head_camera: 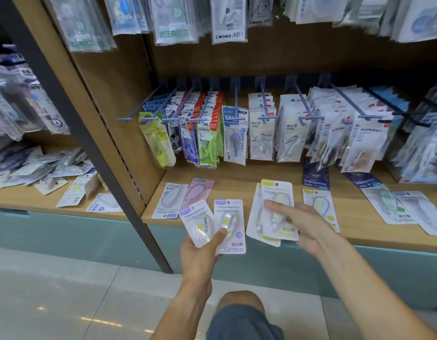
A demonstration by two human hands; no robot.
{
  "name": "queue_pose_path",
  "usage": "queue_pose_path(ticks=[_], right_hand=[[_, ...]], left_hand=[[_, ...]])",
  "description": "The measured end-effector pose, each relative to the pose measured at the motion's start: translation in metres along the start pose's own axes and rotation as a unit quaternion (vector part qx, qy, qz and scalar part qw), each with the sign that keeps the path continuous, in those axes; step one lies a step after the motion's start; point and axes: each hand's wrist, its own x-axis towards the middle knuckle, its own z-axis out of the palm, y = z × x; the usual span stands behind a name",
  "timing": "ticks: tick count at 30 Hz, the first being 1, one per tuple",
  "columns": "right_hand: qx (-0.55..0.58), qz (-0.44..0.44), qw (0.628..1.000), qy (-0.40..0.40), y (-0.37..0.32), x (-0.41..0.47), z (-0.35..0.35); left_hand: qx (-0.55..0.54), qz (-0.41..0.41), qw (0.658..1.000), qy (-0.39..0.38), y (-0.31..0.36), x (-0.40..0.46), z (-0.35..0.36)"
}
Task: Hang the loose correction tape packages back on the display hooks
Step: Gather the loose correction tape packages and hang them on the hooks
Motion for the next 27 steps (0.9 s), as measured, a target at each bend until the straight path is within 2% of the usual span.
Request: queue_pose_path(ticks=[2, 6, 12, 16, 24, 27], right_hand=[[0.055, 0.019, 0.998, -0.038, 0.012, -0.01, -0.005], [0.126, 0.012, 0.99, -0.06, 0.028, -0.015, -0.017], [0.154, -0.023, 0.986, -0.062, 0.023, -0.021, -0.045], [0.17, -0.047, 0.984, -0.04, 0.017, -0.027, -0.059], [0.192, -0.085, 0.976, -0.059, 0.015, -0.032, -0.081], [0.186, -0.091, 0.976, -0.068, 0.014, -0.034, -0.089]], left_hand=[[0.014, -0.003, 0.999, -0.043, -0.003, -0.008, 0.013], [0.031, -0.004, 0.994, -0.103, -0.007, -0.019, 0.033], [0.046, -0.04, 0.984, -0.166, -0.006, -0.018, 0.051], [0.015, -0.082, 0.975, -0.204, 0.0, -0.019, 0.061], [-0.111, -0.177, 0.946, -0.248, -0.001, -0.031, 0.078], [-0.093, -0.175, 0.943, -0.267, -0.002, -0.035, 0.086]])
